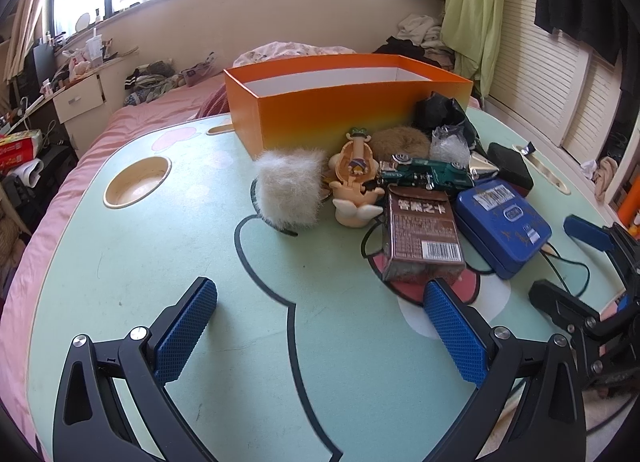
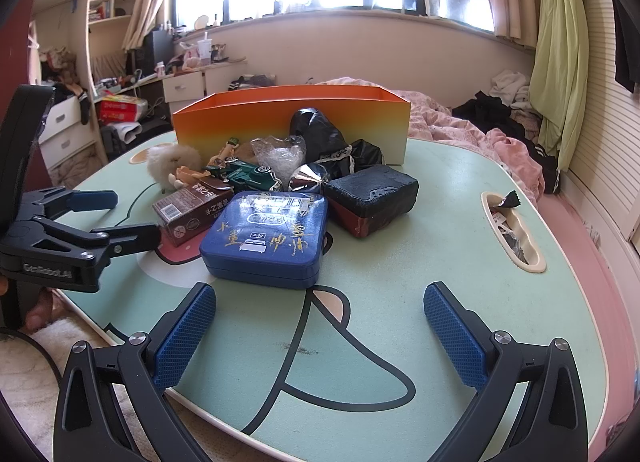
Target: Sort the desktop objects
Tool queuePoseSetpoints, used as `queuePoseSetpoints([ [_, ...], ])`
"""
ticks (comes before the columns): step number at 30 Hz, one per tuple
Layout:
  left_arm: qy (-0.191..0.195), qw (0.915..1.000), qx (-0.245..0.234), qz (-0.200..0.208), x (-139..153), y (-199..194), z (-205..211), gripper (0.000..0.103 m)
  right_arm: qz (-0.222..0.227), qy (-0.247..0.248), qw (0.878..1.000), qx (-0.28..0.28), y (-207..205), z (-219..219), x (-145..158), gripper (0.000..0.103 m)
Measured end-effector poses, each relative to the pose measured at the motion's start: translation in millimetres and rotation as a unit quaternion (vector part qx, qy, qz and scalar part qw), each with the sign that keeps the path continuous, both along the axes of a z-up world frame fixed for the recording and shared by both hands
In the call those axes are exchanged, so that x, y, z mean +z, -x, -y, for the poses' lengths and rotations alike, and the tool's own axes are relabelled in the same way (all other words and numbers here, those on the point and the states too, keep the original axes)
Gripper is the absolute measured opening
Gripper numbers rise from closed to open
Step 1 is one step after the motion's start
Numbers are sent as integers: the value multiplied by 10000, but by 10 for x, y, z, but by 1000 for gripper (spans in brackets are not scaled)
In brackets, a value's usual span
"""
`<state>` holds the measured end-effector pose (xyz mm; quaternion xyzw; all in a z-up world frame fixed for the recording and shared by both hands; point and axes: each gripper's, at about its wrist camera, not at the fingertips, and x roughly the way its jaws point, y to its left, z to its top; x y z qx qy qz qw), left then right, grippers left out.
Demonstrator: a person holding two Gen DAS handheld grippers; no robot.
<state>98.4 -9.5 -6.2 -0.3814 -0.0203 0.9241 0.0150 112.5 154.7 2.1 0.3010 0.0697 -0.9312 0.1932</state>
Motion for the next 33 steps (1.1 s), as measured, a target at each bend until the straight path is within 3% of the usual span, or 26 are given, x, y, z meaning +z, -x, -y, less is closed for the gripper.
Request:
queuePoseSetpoints([
  [3, -87, 9999, -30, 46, 110, -42, 88, 103, 14, 33, 10000, 1, 4, -4, -1, 103],
  [6, -286, 9985, 113, -442, 373, -67, 263, 103, 6, 24, 10000, 5, 6, -1, 1, 103],
  [8, -207, 9971, 232, -692, 509, -20, 341, 103, 11, 33, 10000, 4, 4, -6, 2, 103],
  [11, -20, 9987, 58, -497, 516, 241, 331, 99, 12, 33, 10000, 6, 5, -7, 1, 103],
  [13, -118, 9997, -138, -165, 429, 426, 301, 76, 8, 34, 10000, 7, 6, -7, 1, 103],
  [15, -316, 9987, -364, 141, 310, 588, 257, 63, 6, 42, 10000, 4, 4, -8, -1, 103],
  [17, -456, 9981, -407, 37, 287, 615, 257, 59, 3, 46, 10000, 24, 3, -15, 8, 103],
  [19, -514, 9980, -379, -21, 279, 602, 280, 39, 48, 103, 9998, 146, 18, -6, 33, 103],
  [21, -537, 9979, -370, -24, 263, 545, 311, 27, 101, 197, 9994, 252, 42, -2, 79, 103],
  [30, -459, 9989, -120, -13, 191, 389, 471, 29, 600, 105, 9981, 44, 413, 212, 194, 103],
  [32, -603, 9982, -70, 28, 188, 437, 504, 33, 713, 29, 9974, -54, 476, 248, 184, 96],
  [33, -656, 9978, -70, 52, 180, 472, 505, 33, 762, 28, 9971, -33, 490, 260, 171, 85],
])
